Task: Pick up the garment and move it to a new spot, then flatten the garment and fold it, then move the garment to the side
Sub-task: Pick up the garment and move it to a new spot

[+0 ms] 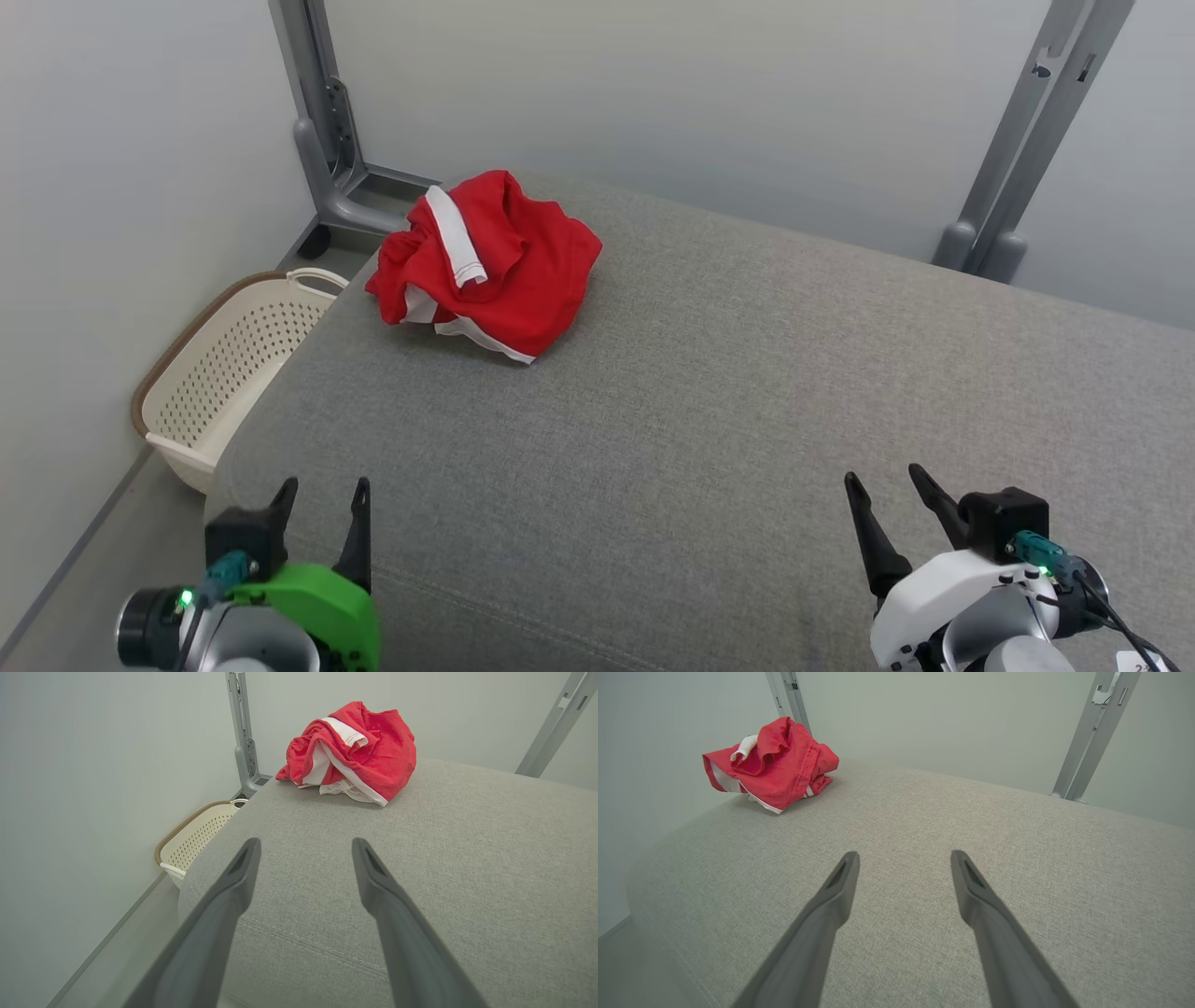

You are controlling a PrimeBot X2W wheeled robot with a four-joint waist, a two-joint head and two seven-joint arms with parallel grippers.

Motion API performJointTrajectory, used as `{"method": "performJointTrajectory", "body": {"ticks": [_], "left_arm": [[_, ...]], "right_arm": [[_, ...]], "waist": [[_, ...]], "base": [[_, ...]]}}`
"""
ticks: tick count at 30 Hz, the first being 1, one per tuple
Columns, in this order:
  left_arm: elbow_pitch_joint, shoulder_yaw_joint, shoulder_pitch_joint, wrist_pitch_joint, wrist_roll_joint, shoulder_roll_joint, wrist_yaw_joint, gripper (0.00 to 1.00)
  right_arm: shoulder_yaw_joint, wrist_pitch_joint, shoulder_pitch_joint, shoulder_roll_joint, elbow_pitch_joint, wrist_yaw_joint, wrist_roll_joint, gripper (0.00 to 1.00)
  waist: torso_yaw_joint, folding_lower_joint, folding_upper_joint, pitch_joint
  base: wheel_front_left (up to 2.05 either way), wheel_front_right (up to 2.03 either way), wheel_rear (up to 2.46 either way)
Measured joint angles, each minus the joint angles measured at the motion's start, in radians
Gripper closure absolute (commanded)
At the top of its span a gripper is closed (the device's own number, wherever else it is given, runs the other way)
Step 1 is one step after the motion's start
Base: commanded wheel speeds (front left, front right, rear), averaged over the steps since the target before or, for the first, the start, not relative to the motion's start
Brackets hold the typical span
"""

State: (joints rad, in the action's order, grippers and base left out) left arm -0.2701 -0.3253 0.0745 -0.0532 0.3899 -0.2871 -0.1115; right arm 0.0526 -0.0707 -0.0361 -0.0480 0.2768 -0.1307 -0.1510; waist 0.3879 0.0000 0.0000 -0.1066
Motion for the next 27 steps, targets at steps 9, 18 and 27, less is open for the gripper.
{"method": "performJointTrajectory", "body": {"ticks": [9,18,27], "left_arm": [[-0.148,-0.045,0.236,0.132,0.015,0.023,0.065,0.00],[-0.340,-0.049,0.516,0.177,0.040,0.059,0.126,0.00],[-0.548,-0.055,0.764,0.277,0.031,0.077,0.115,0.00]], "right_arm": [[0.007,0.040,0.005,0.000,-0.044,0.000,0.010,0.00],[0.017,0.125,0.000,0.000,-0.174,0.000,0.071,0.00],[0.044,0.202,-0.040,0.000,-0.326,0.000,0.114,0.00]], "waist": [[-0.019,0.0000,0.0000,0.038],[-0.065,0.0000,0.0000,0.129],[-0.110,0.0001,0.0000,0.272]], "base": [[0.00,0.00,0.00],[0.00,0.00,0.00],[0.00,0.00,0.00]]}}
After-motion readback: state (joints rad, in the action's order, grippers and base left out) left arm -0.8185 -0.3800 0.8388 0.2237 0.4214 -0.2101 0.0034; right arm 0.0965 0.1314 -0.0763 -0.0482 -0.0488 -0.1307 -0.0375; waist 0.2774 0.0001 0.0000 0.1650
